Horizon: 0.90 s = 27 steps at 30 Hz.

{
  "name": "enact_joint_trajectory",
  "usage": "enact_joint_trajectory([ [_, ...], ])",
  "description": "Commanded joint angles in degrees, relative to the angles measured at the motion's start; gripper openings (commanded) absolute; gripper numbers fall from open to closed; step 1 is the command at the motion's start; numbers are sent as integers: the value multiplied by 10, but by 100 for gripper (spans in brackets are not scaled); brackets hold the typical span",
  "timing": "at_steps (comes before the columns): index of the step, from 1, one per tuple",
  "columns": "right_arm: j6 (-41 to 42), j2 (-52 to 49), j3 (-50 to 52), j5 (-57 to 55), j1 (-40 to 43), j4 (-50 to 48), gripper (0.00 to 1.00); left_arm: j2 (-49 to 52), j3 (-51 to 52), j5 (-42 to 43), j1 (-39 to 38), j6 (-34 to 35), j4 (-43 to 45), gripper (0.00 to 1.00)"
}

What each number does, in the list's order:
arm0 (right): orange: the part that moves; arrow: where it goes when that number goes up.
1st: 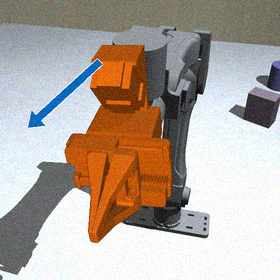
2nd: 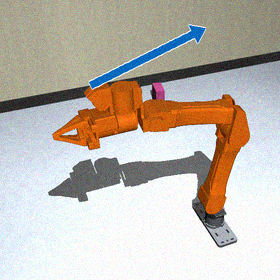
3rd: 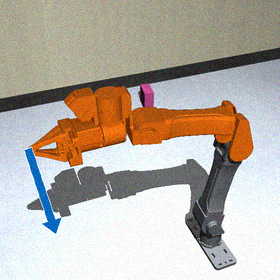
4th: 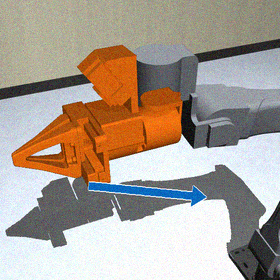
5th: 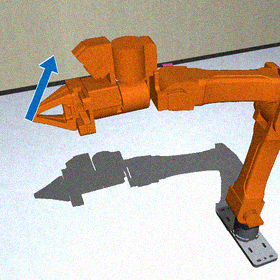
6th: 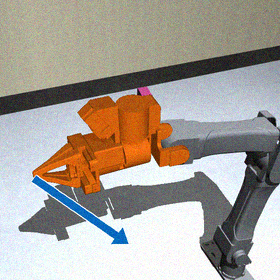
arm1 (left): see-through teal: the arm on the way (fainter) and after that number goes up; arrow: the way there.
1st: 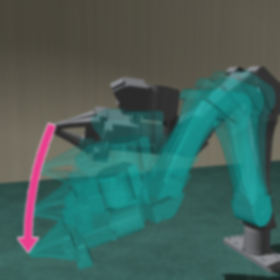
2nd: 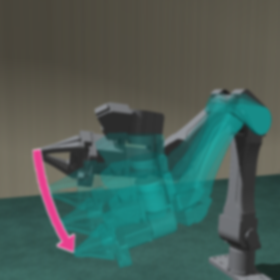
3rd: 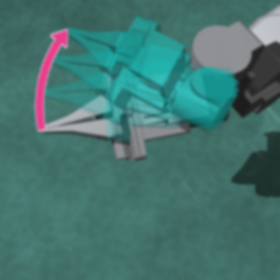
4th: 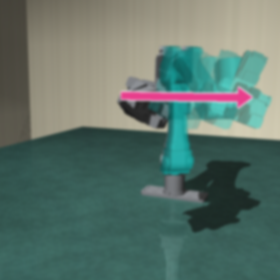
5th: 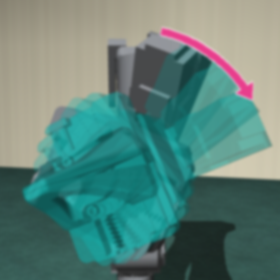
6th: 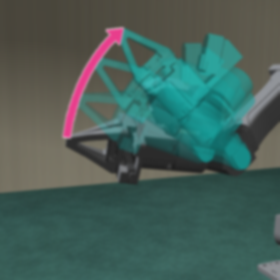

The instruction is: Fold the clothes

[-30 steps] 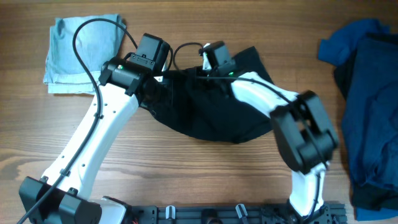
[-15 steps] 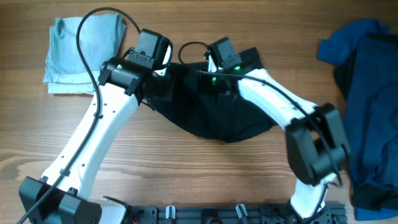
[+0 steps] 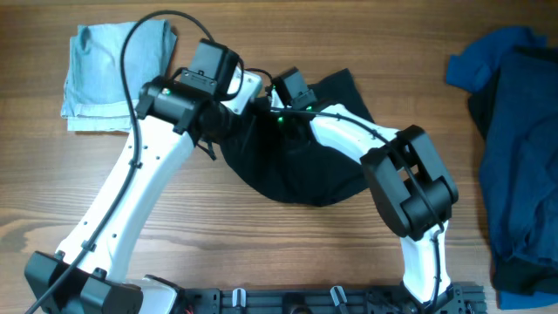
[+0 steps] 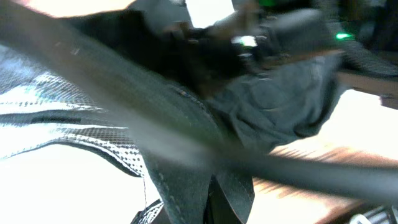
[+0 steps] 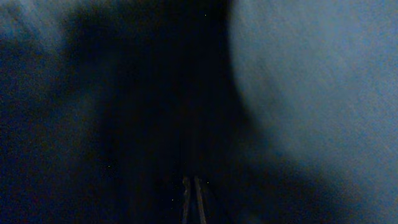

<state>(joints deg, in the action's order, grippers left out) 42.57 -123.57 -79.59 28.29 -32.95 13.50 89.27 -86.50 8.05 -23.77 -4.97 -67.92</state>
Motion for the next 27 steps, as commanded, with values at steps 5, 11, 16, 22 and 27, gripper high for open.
enact_joint_trajectory([
  [5,44,-19,5,26,-27,-73,4,-7,-16,23,-77,-20,-25,4],
  [11,18,-1,4,25,15,-101,4,-7,-16,13,-89,-21,-26,4],
  [16,-18,26,4,60,78,-31,4,-7,-16,15,-89,-21,-10,4],
  [22,-126,91,4,44,138,103,4,-7,-16,15,-89,-22,15,4],
  [27,-190,149,4,-58,187,236,4,-5,-16,16,-89,-22,31,4],
])
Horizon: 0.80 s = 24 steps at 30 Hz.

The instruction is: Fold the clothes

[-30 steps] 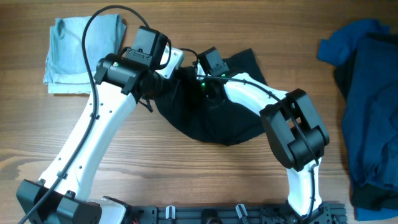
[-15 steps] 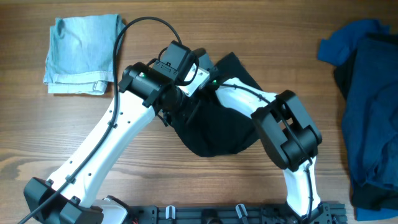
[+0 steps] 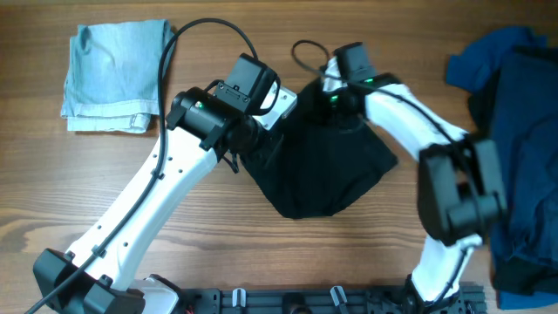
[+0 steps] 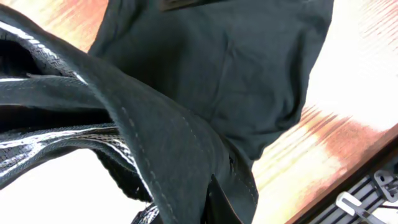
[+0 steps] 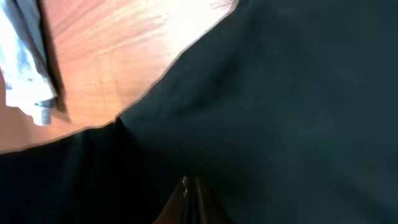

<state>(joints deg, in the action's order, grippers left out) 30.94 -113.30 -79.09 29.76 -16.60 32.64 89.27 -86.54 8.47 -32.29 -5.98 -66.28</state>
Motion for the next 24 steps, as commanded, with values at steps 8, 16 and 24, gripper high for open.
enact_joint_trajectory([
  [8,-114,45,-1,-267,45,166,4,6,-16,59,-4,-10,75,4],
  [16,-89,44,12,-386,50,183,4,48,-16,78,-4,-9,96,4],
  [24,-100,24,50,-344,108,146,4,70,-16,109,-6,-9,130,4],
])
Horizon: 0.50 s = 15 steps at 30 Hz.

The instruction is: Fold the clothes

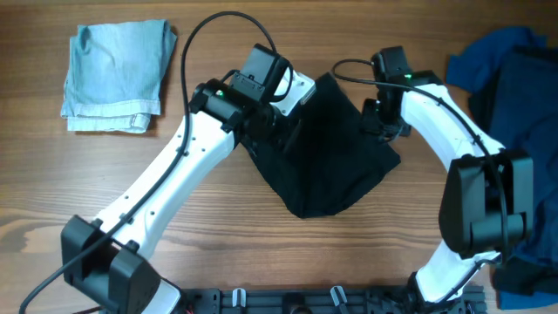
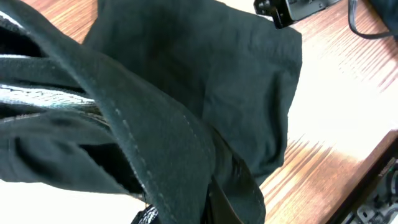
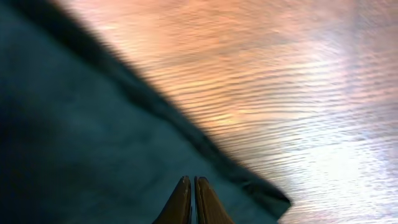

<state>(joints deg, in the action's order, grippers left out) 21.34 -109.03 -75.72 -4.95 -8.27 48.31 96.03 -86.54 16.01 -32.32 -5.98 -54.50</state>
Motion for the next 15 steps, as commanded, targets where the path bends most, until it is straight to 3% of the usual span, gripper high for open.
enact_joint_trajectory([
  [1,-5,-21,22,3,33,-22,4,2,-16,37,-7,-8,18,4],
  [5,-44,-21,40,23,47,-59,4,2,-16,69,-12,-6,44,4],
  [15,-22,-21,65,23,48,-66,4,17,-16,104,-20,18,80,4],
])
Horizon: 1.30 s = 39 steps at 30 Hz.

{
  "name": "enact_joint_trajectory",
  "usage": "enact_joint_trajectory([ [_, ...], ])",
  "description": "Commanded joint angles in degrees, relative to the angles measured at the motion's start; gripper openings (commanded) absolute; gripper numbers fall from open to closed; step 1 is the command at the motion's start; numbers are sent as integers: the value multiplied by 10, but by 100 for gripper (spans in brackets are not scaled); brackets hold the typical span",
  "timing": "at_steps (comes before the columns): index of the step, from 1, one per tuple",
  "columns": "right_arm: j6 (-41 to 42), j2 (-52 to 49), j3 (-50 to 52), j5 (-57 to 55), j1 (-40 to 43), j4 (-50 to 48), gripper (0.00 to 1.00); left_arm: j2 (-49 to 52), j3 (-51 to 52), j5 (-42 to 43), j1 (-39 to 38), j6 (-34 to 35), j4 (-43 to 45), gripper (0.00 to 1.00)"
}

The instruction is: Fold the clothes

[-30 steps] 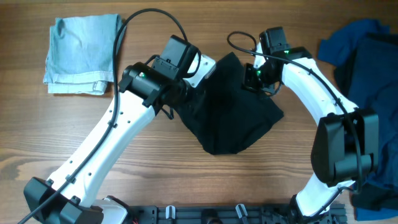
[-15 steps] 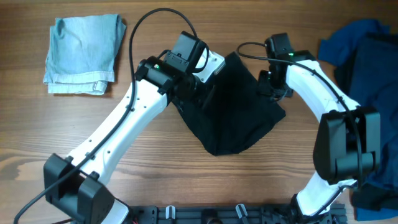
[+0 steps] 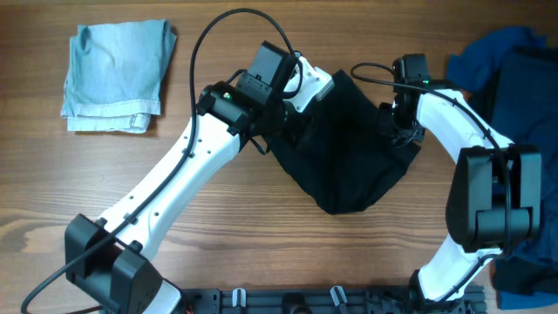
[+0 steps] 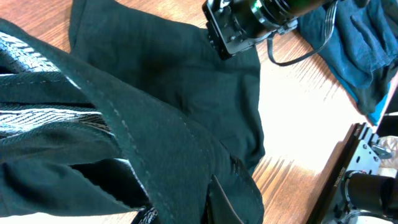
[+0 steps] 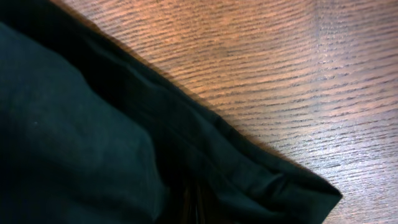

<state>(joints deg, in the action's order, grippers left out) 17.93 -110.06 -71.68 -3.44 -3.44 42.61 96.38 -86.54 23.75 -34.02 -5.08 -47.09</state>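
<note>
A black garment [image 3: 349, 157] is stretched between both arms over the middle of the wooden table [image 3: 218, 235]. My left gripper [image 3: 292, 113] is shut on its left upper edge; in the left wrist view the hemmed cloth [image 4: 155, 149] drapes over the fingers [image 4: 221, 199]. My right gripper [image 3: 397, 118] is shut on the right upper corner, and the black cloth [image 5: 93, 137] covers its fingertips [image 5: 191, 202]. A folded light-blue garment [image 3: 113, 70] lies at the far left.
A heap of dark blue clothes [image 3: 514, 131] lies along the right edge of the table. A black rail with fittings [image 3: 331, 301] runs along the near edge.
Both grippers have moved a little to the right with the black garment, which now lies further right. The right gripper's fingertips are now buried in the cloth.
Both grippers were close together at the black garment's upper left, near the folded light-blue one. Then they stood further apart and further right, the garment spreading between them. Now it hangs stretched nearer the table's right half.
</note>
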Motion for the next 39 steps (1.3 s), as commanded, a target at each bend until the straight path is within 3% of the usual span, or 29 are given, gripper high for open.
enact_joint_trajectory([
  [1,17,-11,38,7,-1,-22,4,17,-16,26,-3,9,5,4],
  [8,17,-11,85,25,-1,-64,4,42,-16,36,-7,15,12,4],
  [24,17,-11,85,27,-1,-61,4,112,-16,48,-37,56,101,8],
  [27,17,-11,85,27,-1,-62,4,122,-16,47,-46,56,108,18],
  [29,17,-11,85,27,-1,-62,4,130,-16,48,-52,56,113,39],
  [34,20,-7,74,18,0,-77,4,141,-16,48,-64,60,155,48],
  [39,16,31,-2,-12,10,-27,4,133,-57,47,-55,76,173,75],
])
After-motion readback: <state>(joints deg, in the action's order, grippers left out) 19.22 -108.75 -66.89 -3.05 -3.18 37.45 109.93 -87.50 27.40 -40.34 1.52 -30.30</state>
